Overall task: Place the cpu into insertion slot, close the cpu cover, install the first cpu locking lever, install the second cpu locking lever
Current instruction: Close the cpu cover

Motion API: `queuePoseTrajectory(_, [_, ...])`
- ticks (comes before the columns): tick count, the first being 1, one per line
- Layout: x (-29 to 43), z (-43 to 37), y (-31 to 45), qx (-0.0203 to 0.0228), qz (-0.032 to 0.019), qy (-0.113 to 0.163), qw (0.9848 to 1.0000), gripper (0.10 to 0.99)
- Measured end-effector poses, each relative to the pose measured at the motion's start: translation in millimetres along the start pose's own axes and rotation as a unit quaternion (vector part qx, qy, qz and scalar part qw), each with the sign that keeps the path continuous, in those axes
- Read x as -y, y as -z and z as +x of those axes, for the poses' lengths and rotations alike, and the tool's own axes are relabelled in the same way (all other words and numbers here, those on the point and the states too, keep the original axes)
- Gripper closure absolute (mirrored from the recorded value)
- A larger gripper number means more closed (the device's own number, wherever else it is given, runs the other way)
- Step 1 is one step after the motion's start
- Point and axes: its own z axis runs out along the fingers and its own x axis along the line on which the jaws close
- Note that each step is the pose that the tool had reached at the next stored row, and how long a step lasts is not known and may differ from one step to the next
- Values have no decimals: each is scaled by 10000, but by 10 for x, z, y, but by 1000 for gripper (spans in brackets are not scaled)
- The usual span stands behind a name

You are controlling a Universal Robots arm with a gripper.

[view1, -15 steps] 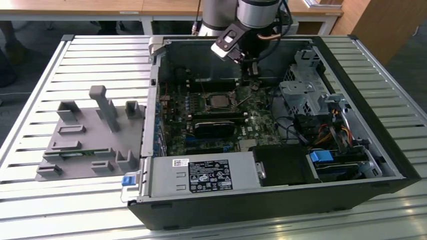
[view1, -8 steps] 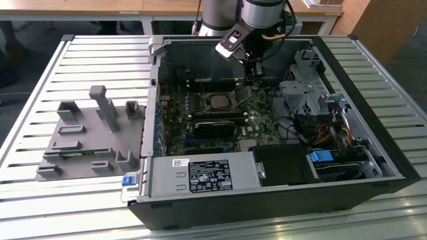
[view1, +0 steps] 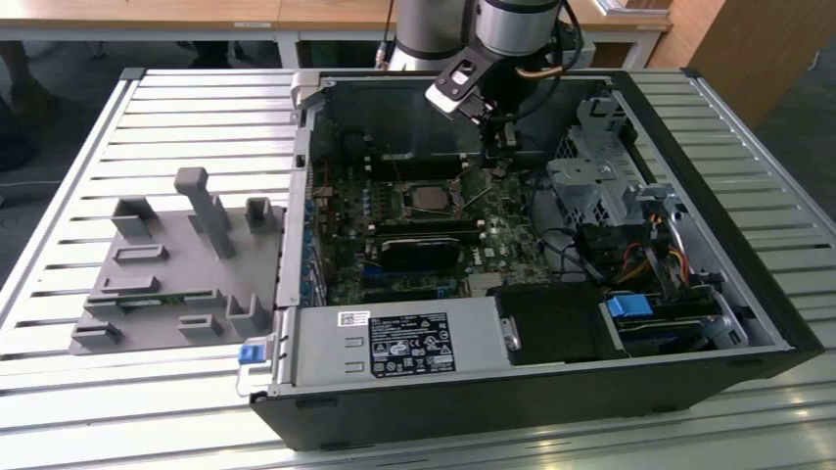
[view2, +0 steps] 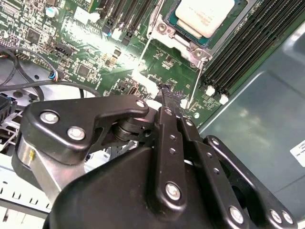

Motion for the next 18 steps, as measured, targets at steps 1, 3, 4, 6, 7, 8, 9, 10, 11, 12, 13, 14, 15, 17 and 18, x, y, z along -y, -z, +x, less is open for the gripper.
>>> queuePoseTrajectory(1, [-3, 0, 0, 0, 0, 0, 10000, 980])
queuePoseTrajectory(3, [-11, 1, -1, 0, 0, 0, 10000, 980])
queuePoseTrajectory(4, [-14, 1, -1, 0, 0, 0, 10000, 980])
queuePoseTrajectory(6, [-20, 1, -2, 0, 0, 0, 10000, 980])
queuePoseTrajectory(7, [-23, 1, -2, 0, 0, 0, 10000, 980])
queuePoseTrajectory(8, [-27, 1, -2, 0, 0, 0, 10000, 980])
queuePoseTrajectory(9, [-31, 1, -3, 0, 0, 0, 10000, 980])
queuePoseTrajectory(10, [-35, 2, -4, -1, 0, 0, 10000, 980])
queuePoseTrajectory(11, [-40, 3, -5, -1, -1, 0, 10000, 980])
queuePoseTrajectory(12, [-44, 4, -5, -1, 0, 0, 10000, 980])
queuePoseTrajectory(13, [-49, 7, -6, 0, 0, 0, 10000, 980])
queuePoseTrajectory(14, [-58, 13, -7, 1, 1, 0, 10000, 980])
queuePoseTrajectory(15, [-68, 18, -8, 0, 2, 0, 10000, 980])
queuePoseTrajectory(17, [-87, 27, -13, 1, 3, 0, 10000, 980])
queuePoseTrajectory(18, [-102, 32, -16, 1, 5, 0, 10000, 980])
